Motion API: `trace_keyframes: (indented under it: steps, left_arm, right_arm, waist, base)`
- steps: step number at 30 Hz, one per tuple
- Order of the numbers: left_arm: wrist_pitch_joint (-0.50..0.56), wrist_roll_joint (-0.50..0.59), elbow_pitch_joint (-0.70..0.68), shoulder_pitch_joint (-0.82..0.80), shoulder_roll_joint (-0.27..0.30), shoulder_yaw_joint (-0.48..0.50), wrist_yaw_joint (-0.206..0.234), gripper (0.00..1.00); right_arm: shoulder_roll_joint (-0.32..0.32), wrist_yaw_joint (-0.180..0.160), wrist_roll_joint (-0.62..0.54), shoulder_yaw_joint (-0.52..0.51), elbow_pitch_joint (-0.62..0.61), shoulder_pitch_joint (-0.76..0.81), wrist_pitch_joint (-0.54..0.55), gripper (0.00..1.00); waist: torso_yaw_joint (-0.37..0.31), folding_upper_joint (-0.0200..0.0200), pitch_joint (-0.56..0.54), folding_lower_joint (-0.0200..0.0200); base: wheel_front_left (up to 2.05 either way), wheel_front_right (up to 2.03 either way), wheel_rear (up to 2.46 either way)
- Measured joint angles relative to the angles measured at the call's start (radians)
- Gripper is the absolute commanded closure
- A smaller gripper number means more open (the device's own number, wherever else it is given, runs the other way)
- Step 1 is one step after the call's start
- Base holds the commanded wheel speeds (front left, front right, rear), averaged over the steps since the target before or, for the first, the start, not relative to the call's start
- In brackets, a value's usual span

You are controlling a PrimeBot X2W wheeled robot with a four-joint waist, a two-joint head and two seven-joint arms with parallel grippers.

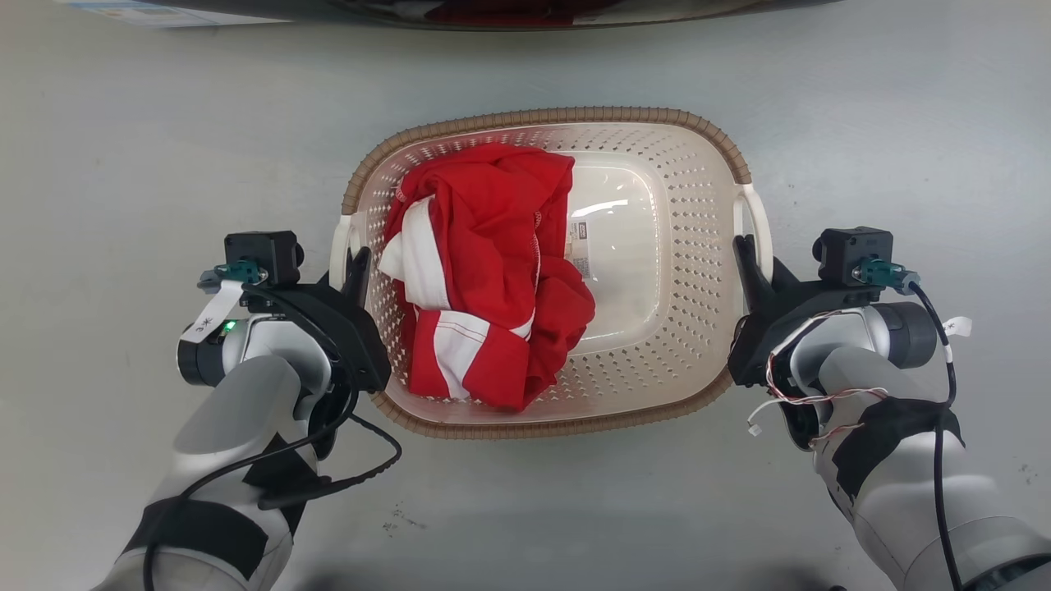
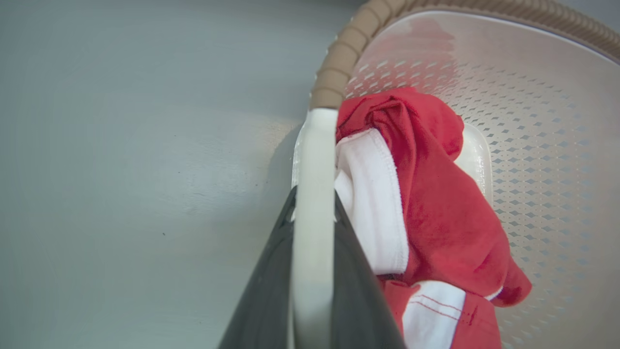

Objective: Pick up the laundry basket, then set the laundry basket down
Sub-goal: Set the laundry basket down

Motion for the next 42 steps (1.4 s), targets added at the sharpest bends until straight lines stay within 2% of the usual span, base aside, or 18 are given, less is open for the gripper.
trace_keyframes:
  steps: [3,4,5,6,7,11,20,26,39,42]
  left_arm:
    - [0.000,0.000,0.000,-0.001,0.000,-0.002,0.000,0.98]
    - [0.000,0.000,0.000,-0.002,0.000,-0.003,0.000,0.61]
    - [0.000,-0.002,0.000,-0.003,0.000,-0.003,0.000,0.13]
    - [0.000,-0.004,0.000,-0.006,0.000,-0.003,0.000,0.00]
    - [-0.001,-0.005,0.002,-0.010,0.003,-0.003,0.000,0.00]
    - [-0.003,-0.010,0.006,-0.014,0.024,0.002,0.001,0.00]
    - [-0.016,-0.019,0.006,-0.011,0.021,0.001,0.001,0.00]
    - [-0.041,-0.016,0.002,-0.005,0.039,-0.013,0.001,0.00]
    - [-0.072,0.001,-0.043,0.117,0.038,-0.029,0.001,0.00]
    - [-0.072,0.006,-0.061,0.143,0.038,-0.031,0.001,0.00]
  right_arm:
    - [-0.001,0.009,0.002,0.001,0.002,0.000,-0.002,1.00]
    - [-0.002,0.009,0.002,0.002,0.002,0.000,-0.003,1.00]
    - [-0.002,0.009,0.002,0.001,0.002,0.000,-0.003,0.77]
    - [-0.003,0.010,0.002,0.002,0.001,-0.001,-0.003,0.44]
    - [-0.006,0.010,0.002,0.003,0.001,-0.001,-0.003,0.00]
    - [-0.023,0.019,0.002,0.006,0.001,-0.001,-0.004,0.00]
    - [-0.028,0.035,-0.001,0.013,-0.013,0.001,-0.013,0.00]
    - [-0.027,0.041,0.000,0.017,-0.038,0.027,-0.021,0.00]
    - [-0.032,0.044,-0.001,-0.020,-0.140,0.143,-0.022,0.00]
    - [-0.042,0.034,-0.001,-0.036,-0.170,0.180,-0.022,0.00]
  waist:
    - [0.001,0.0001,-0.001,0.0001]
    - [0.001,0.0001,-0.002,0.0002]
    - [0.001,0.0001,-0.002,0.0002]
    - [0.001,0.0001,-0.003,0.0002]
    - [0.002,0.0001,-0.004,0.0002]
    - [0.002,0.0001,-0.008,0.0003]
    - [0.005,0.0003,-0.044,0.0003]
    - [0.003,0.0002,-0.085,0.0002]
    - [-0.008,0.0002,-0.245,0.0001]
    - [-0.010,0.0002,-0.288,0.0001]
  base:
    - [0.00,0.00,0.00]
    - [0.00,0.00,0.00]
    - [0.00,0.00,0.00]
    - [0.00,0.00,0.00]
    - [0.00,0.00,0.00]
    - [0.00,0.00,0.00]
    - [0.00,0.00,0.00]
    - [0.00,0.00,0.00]
    - [0.00,0.00,0.00]
    - [0.00,0.00,0.00]
